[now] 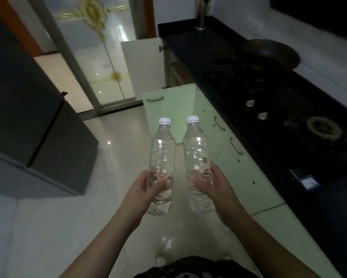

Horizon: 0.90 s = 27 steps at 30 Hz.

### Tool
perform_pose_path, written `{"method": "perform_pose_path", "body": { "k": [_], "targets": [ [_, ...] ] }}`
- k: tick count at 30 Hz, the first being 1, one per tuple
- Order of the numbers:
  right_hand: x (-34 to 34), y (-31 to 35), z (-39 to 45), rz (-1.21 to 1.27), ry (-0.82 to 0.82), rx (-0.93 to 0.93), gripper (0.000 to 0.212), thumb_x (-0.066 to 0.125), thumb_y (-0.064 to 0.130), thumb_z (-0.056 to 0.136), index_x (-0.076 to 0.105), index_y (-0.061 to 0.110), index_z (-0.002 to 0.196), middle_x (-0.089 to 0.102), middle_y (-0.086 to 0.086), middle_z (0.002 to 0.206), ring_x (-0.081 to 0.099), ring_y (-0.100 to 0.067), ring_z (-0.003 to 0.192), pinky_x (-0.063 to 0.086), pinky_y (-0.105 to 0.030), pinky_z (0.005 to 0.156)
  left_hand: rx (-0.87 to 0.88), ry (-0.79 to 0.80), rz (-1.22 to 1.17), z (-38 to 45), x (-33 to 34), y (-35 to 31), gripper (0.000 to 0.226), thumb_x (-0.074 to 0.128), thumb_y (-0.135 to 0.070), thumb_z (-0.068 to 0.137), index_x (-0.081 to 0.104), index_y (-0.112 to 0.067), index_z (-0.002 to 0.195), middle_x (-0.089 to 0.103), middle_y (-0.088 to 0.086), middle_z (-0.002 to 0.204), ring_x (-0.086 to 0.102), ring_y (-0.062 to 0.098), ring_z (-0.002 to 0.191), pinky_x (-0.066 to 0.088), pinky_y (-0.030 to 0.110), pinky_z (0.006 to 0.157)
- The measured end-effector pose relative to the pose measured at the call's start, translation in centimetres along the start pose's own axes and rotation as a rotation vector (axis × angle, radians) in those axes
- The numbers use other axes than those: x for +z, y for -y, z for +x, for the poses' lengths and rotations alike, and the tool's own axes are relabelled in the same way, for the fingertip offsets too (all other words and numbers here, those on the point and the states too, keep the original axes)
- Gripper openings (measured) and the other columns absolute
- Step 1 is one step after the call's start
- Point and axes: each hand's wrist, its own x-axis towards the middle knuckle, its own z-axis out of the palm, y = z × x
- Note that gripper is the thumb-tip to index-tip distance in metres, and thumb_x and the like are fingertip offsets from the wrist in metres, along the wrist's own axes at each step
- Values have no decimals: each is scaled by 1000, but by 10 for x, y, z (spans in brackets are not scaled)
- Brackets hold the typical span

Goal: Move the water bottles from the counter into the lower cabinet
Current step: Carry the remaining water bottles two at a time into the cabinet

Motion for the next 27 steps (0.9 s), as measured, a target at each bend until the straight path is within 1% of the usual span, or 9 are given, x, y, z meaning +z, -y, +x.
{"method": "perform_pose_path", "body": {
  "k": [3, 6, 9, 13, 16, 19, 22, 24, 27],
  "targets": [
    [52, 5, 17, -19, 110, -10, 53, 73, 31, 78, 54, 32, 128, 67, 7, 122, 63, -13, 113, 49, -46, 99, 18, -107, 12, -5, -47, 2, 37, 69, -38, 77, 64, -16, 105, 74, 9, 100, 70, 26, 96, 53, 47, 89],
    [96, 12, 39, -49, 209, -21, 56, 76, 32, 76, 54, 31, 127, 67, 4, 121, 64, -17, 113, 47, -51, 100, 25, -205, -7, -8, -80, 3, 37, 71, -44, 75, 63, -20, 103, 74, 3, 98, 71, 25, 95, 55, 47, 87],
    [132, 12, 65, -72, 294, -37, 53, 75, 19, 83, 52, 27, 130, 67, 2, 122, 64, -18, 113, 47, -52, 100, 17, -269, -36, -2, -108, 4, 43, 71, -52, 74, 63, -26, 107, 74, 0, 104, 71, 21, 97, 54, 52, 90],
    [172, 10, 105, -51, 367, -29, 51, 73, 11, 85, 51, 22, 130, 68, -4, 119, 66, -23, 109, 51, -51, 94, 0, -316, -62, 22, -140, 3, 49, 70, -55, 78, 61, -24, 115, 73, 3, 110, 71, 23, 100, 53, 55, 92],
    [194, 10, 143, -28, 396, -12, 53, 73, 16, 82, 50, 20, 130, 68, -6, 117, 67, -25, 106, 54, -48, 90, -1, -351, -57, 53, -162, -3, 51, 69, -54, 78, 62, -22, 116, 74, 3, 109, 71, 22, 99, 54, 53, 90],
    [213, 14, 189, -59, 423, -10, 58, 74, 24, 79, 48, 21, 131, 68, -2, 116, 68, -20, 104, 55, -45, 90, -15, -382, -44, 89, -183, -16, 49, 70, -52, 78, 62, -24, 117, 74, 2, 108, 72, 20, 98, 55, 51, 90],
    [231, 22, 233, -74, 450, -5, 60, 74, 27, 79, 46, 23, 132, 69, 3, 115, 68, -15, 103, 55, -39, 89, -32, -422, -44, 126, -205, -32, 45, 68, -46, 80, 62, -22, 117, 74, 0, 107, 72, 19, 97, 54, 52, 91],
    [244, 27, 259, -67, 470, -2, 60, 73, 28, 79, 46, 25, 132, 68, 2, 116, 67, -16, 104, 55, -40, 90, -25, -445, -55, 148, -217, -42, 43, 68, -44, 81, 62, -22, 117, 75, 0, 106, 72, 19, 96, 55, 50, 91],
    [265, 34, 295, -30, 497, 15, 59, 73, 25, 81, 45, 24, 133, 67, -3, 118, 67, -22, 106, 54, -44, 90, -20, -468, -88, 177, -238, -56, 42, 71, -41, 84, 61, -21, 119, 75, 0, 106, 72, 18, 97, 54, 49, 92]
  ]
}}
